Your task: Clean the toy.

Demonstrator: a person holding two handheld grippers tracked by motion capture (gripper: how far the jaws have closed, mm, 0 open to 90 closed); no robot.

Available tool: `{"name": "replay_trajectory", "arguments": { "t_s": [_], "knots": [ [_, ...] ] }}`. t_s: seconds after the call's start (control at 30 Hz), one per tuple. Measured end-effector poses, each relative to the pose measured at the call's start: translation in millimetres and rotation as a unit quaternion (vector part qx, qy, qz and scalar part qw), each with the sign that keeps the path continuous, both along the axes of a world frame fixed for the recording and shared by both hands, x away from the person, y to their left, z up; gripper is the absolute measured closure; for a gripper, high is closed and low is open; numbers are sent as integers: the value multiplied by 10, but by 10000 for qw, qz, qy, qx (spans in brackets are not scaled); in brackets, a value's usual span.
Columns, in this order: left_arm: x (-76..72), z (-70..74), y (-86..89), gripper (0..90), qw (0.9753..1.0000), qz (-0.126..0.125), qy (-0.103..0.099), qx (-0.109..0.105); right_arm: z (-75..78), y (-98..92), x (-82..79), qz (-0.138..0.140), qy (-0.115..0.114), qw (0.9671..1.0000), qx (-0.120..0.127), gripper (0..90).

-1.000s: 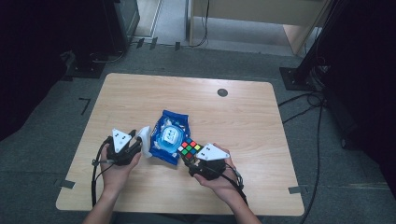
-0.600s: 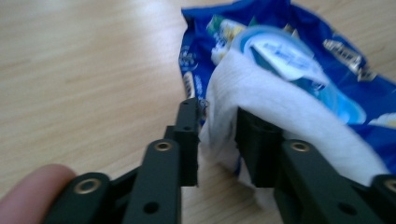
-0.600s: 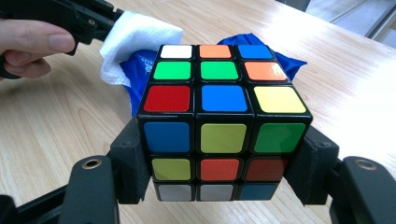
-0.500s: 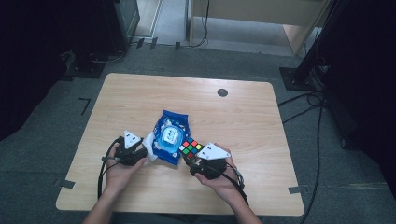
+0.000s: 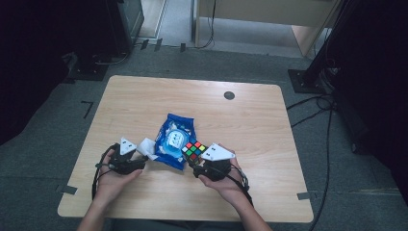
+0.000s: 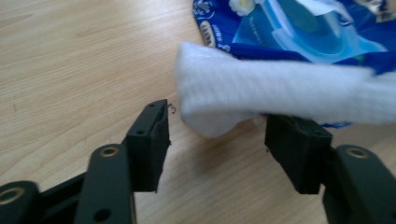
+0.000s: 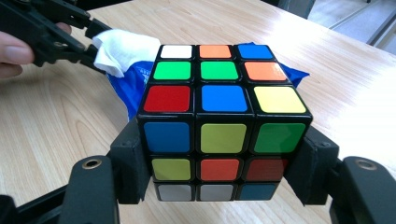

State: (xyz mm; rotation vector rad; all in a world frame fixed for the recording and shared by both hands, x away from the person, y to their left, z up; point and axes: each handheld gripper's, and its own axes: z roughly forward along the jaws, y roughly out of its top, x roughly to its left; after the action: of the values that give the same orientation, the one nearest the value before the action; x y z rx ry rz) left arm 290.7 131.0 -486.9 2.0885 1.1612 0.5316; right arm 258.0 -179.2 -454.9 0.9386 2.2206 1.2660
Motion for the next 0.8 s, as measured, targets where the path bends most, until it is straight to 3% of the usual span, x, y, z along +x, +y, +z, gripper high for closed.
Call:
{"name": "replay_trajectory", "arguments": {
  "t_s": [0.13,0.27,0.33,0.47,0.57,0.7,0.8],
  "knots": [
    [-85,119,-15,279,9995,-253,-159,-95,-4,15,24,20,-1,10000,-2,342],
    [-139,247,-55,260,9979,-404,-367,-355,-11,23,24,20,9,10000,-8,342],
    [-158,303,-75,260,9960,-509,-438,-582,-9,22,13,0,5,10000,-13,342],
    [-191,410,-152,264,9897,-784,-458,-1107,-8,14,3,-2,-12,10000,-14,342],
    [-221,475,-276,266,9832,-961,-410,-1499,-15,28,-11,-1,-4,10000,-2,342],
    [-246,548,-521,260,9776,-1209,-289,-1697,-33,87,-54,52,-38,10000,-17,342],
    [-249,596,-699,251,9739,-1255,-54,-1889,-38,146,-91,123,-78,9999,-34,342]
  ]
}}
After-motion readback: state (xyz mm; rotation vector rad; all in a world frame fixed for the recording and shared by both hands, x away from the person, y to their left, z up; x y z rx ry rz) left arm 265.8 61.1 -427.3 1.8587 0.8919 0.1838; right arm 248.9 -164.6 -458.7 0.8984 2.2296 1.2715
